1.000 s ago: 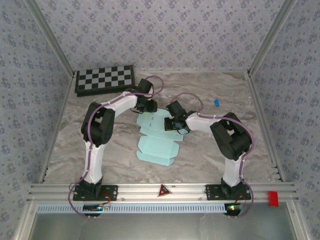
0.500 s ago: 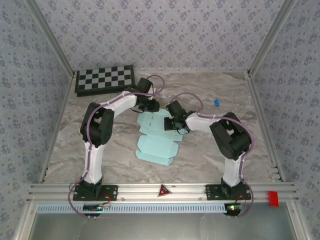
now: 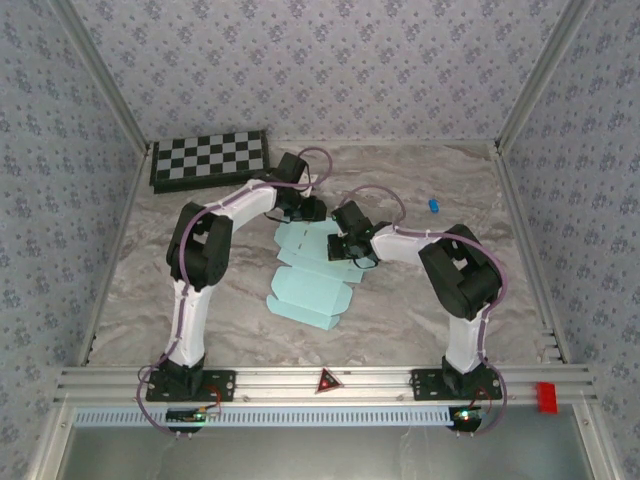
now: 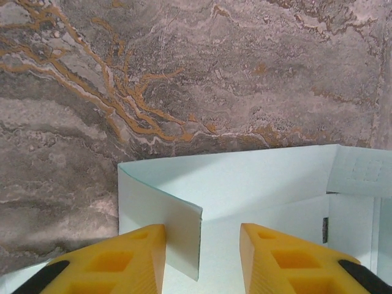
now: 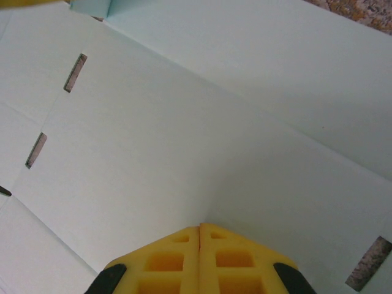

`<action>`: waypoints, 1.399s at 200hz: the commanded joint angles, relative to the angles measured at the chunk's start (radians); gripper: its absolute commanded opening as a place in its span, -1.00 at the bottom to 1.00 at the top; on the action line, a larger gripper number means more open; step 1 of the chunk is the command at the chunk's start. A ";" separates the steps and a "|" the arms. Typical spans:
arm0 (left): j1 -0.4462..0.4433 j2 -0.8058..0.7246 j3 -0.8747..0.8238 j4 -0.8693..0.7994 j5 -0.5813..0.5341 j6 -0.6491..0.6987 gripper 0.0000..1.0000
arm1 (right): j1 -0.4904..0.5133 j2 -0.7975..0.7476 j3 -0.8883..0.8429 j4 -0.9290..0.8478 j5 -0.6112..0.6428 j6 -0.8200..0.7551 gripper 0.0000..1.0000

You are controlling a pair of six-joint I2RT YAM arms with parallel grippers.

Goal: Fold the paper box

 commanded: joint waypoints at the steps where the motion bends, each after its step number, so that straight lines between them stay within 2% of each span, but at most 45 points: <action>1: 0.005 -0.017 0.012 -0.025 0.013 0.002 -0.26 | 0.010 0.046 -0.010 -0.074 0.007 0.008 -1.00; 80: 0.013 -0.316 -0.180 -0.048 -0.151 0.047 -0.01 | 0.007 0.031 -0.026 -0.071 0.018 0.009 -1.00; 126: 0.015 -0.545 -0.433 -0.041 -0.325 -0.002 0.11 | 0.006 0.026 -0.033 -0.070 0.022 0.009 -1.00; 149: 0.014 -0.652 -0.567 -0.029 -0.373 -0.056 0.18 | 0.007 0.026 -0.034 -0.068 0.023 0.010 -1.00; 168: 0.014 -0.718 -0.661 0.001 -0.369 -0.097 0.30 | 0.007 0.026 -0.035 -0.064 0.023 0.011 -1.00; 191: 0.014 -0.742 -0.749 0.067 -0.317 -0.140 0.30 | 0.006 0.026 -0.031 -0.062 0.022 0.010 -1.00; 219: 0.014 -0.702 -0.811 0.169 -0.229 -0.195 0.30 | 0.007 0.032 -0.027 -0.064 0.023 0.008 -1.00; 280: 0.018 -0.584 -0.831 0.320 -0.167 -0.214 0.22 | 0.004 0.044 -0.023 -0.069 0.021 0.007 -1.00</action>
